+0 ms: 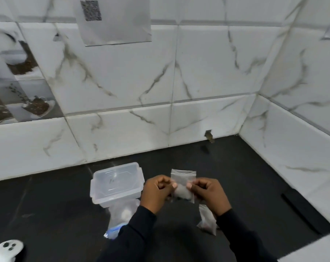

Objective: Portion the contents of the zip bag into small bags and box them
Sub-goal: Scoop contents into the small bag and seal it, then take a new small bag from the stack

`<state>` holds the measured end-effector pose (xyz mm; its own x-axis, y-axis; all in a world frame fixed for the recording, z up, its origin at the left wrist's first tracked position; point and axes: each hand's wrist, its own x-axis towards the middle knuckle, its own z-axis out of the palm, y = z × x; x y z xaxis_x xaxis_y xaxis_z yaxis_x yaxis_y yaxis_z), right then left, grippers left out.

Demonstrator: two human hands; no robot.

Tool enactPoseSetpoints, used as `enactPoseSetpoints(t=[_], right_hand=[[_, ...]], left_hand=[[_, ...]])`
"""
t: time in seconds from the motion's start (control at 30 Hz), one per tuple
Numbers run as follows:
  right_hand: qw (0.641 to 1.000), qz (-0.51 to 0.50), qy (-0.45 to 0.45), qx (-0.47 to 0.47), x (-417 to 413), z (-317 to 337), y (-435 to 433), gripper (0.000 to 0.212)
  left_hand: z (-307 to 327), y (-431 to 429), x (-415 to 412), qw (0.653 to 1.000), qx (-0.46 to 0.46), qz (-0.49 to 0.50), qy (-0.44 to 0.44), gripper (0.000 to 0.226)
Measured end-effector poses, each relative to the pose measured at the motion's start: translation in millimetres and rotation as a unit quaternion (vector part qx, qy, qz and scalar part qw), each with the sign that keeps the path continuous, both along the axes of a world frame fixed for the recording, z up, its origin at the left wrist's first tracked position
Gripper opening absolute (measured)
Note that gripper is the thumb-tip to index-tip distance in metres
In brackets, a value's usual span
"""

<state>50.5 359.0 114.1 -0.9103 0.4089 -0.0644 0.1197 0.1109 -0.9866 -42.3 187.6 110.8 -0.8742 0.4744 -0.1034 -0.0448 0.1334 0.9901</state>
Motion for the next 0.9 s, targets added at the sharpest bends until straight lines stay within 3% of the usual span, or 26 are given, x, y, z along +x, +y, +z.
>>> enactPoseSetpoints(t=[0.23,0.37,0.47,0.53,0.8,0.9], right_hand=[[0.989,-0.124,-0.07,0.048,39.9,-17.8,70.5,0.02],[0.972,-0.126,-0.178,0.087,62.1,-66.8,91.3,0.035],[0.959,-0.104,-0.246,0.094,79.1,-103.5,88.8,0.034],[0.949,-0.106,-0.282,0.09,83.8,-122.3,82.7,0.033],[0.917,-0.199,-0.313,0.145,63.2,-128.5,66.3,0.024],[0.915,-0.191,-0.292,0.203,65.5,-119.9,57.8,0.028]], left_hand=[[-25.9,88.2,25.1,0.995,-0.061,-0.071,-0.046,0.015],[-62.6,111.0,44.5,0.973,-0.152,-0.125,-0.122,0.023],[-91.5,107.0,59.9,0.945,-0.212,-0.177,-0.178,0.022],[-105.0,102.7,64.1,0.938,-0.238,-0.162,-0.194,0.018],[-144.4,107.8,57.3,0.954,-0.262,-0.112,-0.097,0.02],[-121.9,93.9,63.2,0.962,-0.243,-0.101,-0.078,0.025]])
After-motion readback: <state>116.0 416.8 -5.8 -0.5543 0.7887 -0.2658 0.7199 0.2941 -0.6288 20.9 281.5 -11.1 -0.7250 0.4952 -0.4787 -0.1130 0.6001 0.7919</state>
